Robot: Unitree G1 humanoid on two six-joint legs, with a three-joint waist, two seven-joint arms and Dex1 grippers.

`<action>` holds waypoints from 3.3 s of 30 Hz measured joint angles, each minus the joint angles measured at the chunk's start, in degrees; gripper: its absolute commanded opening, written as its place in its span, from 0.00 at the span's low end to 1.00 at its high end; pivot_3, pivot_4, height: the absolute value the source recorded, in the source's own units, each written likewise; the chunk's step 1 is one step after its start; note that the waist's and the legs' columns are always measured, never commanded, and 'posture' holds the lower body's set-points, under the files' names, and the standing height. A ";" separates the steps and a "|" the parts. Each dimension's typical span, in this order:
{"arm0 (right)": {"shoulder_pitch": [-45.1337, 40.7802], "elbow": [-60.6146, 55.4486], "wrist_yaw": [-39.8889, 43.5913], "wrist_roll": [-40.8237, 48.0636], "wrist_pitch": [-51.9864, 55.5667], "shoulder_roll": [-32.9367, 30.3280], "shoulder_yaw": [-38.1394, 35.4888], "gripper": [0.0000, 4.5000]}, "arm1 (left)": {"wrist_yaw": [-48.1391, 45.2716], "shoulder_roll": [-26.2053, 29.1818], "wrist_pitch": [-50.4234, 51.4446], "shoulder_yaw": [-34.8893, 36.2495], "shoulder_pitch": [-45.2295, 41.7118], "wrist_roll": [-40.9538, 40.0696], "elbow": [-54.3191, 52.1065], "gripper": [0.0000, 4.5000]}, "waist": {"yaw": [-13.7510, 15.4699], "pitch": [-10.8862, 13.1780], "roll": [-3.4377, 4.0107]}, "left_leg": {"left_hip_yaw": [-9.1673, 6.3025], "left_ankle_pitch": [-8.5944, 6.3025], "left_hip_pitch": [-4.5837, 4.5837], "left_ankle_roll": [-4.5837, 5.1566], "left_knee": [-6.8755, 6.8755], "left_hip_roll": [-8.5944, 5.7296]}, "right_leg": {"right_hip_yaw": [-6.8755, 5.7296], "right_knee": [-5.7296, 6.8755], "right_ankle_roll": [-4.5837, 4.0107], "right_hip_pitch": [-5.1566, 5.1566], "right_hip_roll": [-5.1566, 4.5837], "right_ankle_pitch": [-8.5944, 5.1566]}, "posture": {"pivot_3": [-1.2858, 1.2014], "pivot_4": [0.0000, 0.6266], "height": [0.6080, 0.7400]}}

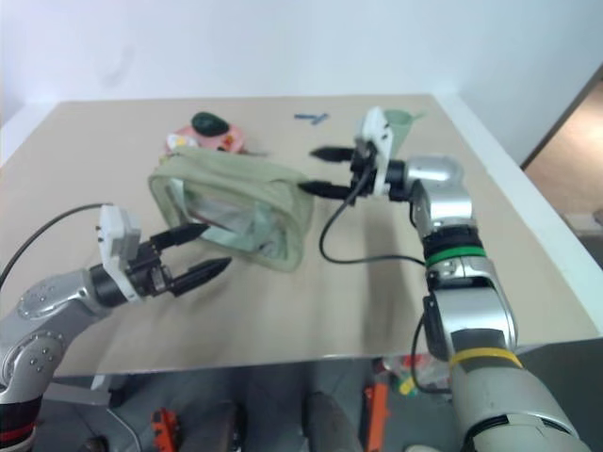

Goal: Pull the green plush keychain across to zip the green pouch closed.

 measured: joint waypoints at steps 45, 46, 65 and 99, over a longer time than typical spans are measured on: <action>27.08 -47.49 -15.20 4.01 10.62 -2.49 7.08 0.02 | -6.98 3.29 1.25 -2.70 -4.64 2.27 3.78 1.00 | -0.11 -0.03 -0.05 | -0.02 0.14 0.01 0.10 0.04 -0.11 | 0.20 -0.01 0.11 0.00 0.06 0.09 | 0.52 0.24 1.00; 26.45 -44.89 -13.47 4.00 8.56 -2.78 7.01 0.02 | -6.91 3.23 1.25 -2.95 -4.66 2.27 3.56 1.00 | -0.11 -0.03 -0.05 | -0.01 0.14 0.02 0.10 0.05 -0.11 | 0.21 -0.01 0.11 0.01 0.07 0.09 | 0.52 0.24 1.00; 27.41 -27.43 -6.09 2.12 -6.15 -6.67 2.49 0.02 | 0.84 -0.28 3.88 -0.68 -4.74 -2.27 -1.36 1.00 | 0.03 -0.03 -0.04 | 0.01 0.14 0.02 0.10 0.09 -0.13 | 0.28 0.00 0.19 0.04 0.03 0.15 | 0.52 0.24 1.00; 34.86 -39.93 -10.30 3.48 -0.27 -8.70 1.62 0.02 | 10.49 0.30 7.08 10.11 -9.20 -2.19 23.50 1.00 | -0.08 -0.04 -0.06 | 0.18 0.16 0.23 0.09 0.14 -0.14 | 0.47 0.04 0.24 0.12 0.09 0.26 | 0.52 0.24 1.00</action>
